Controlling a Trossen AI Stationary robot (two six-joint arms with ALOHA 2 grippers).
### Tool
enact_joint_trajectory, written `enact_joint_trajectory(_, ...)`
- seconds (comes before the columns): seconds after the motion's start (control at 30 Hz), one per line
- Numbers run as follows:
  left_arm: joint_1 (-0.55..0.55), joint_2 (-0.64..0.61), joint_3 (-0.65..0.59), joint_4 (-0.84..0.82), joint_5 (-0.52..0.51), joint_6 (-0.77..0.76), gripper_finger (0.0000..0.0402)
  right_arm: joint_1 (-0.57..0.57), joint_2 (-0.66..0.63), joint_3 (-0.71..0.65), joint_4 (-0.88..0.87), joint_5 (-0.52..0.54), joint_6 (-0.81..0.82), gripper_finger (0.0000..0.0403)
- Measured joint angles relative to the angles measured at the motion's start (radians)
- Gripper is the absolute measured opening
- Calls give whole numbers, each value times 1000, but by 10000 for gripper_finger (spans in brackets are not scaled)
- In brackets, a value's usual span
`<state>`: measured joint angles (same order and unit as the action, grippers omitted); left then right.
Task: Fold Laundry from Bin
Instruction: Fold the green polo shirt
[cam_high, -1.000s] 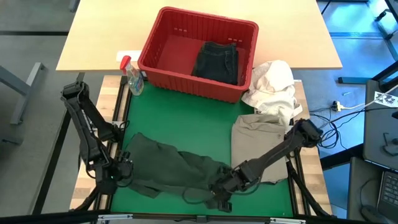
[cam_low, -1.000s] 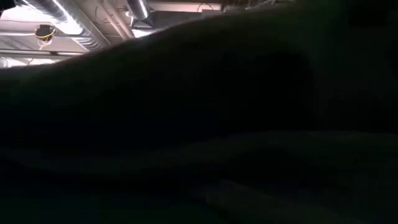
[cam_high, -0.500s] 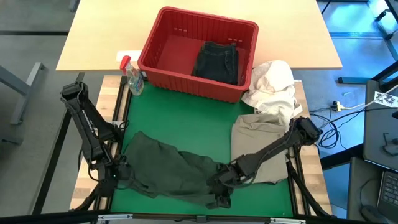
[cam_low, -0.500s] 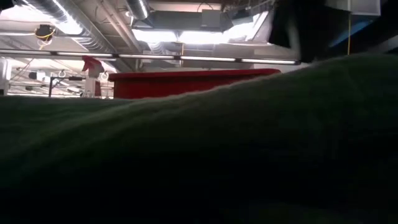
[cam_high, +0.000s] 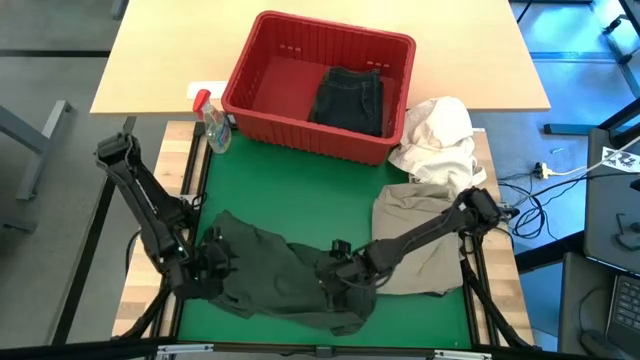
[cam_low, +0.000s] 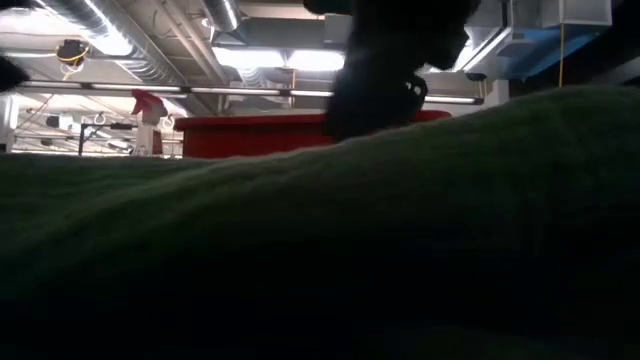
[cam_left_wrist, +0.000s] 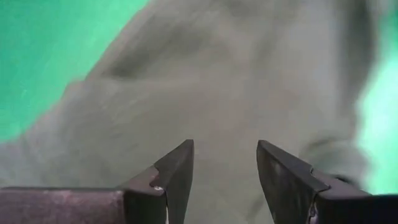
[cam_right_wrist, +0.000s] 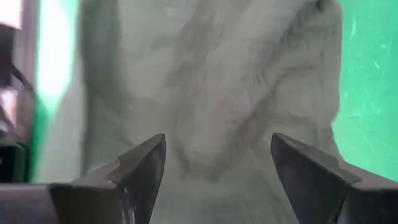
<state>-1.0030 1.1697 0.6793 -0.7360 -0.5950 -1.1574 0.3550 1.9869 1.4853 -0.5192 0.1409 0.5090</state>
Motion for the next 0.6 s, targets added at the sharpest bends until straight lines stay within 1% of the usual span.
enact_joint_trajectory(0.1, 30, 30, -70, 3, 46, -87, 169, 4, 10, 0, -77, 30, -37, 292)
enact_joint_trajectory(0.17, 53, 50, -127, 41, 56, -130, 169, 6, 10, -1, -113, 68, -42, 292)
enact_joint_trajectory(0.27, 111, 74, -211, 149, 48, -185, 169, 5, 10, -1, -162, 93, -37, 292)
enact_joint_trajectory(0.33, 161, 91, -264, 252, 50, -197, 169, 11, 10, -27, -151, 88, -18, 292)
enact_joint_trajectory(0.4, 217, 102, -303, 352, 35, -172, 169, 19, 16, -69, -145, 76, 9, 292)
enact_joint_trajectory(0.47, 274, 112, -323, 413, 21, -132, 169, 39, 21, -120, -141, 61, 51, 292)
enact_joint_trajectory(0.53, 340, 118, -327, 419, -3, -65, 169, 63, 19, -158, -114, 59, 102, 292)
enact_joint_trajectory(0.6, 415, 120, -330, 415, -47, -1, 169, 90, 15, -179, -106, 62, 169, 292)
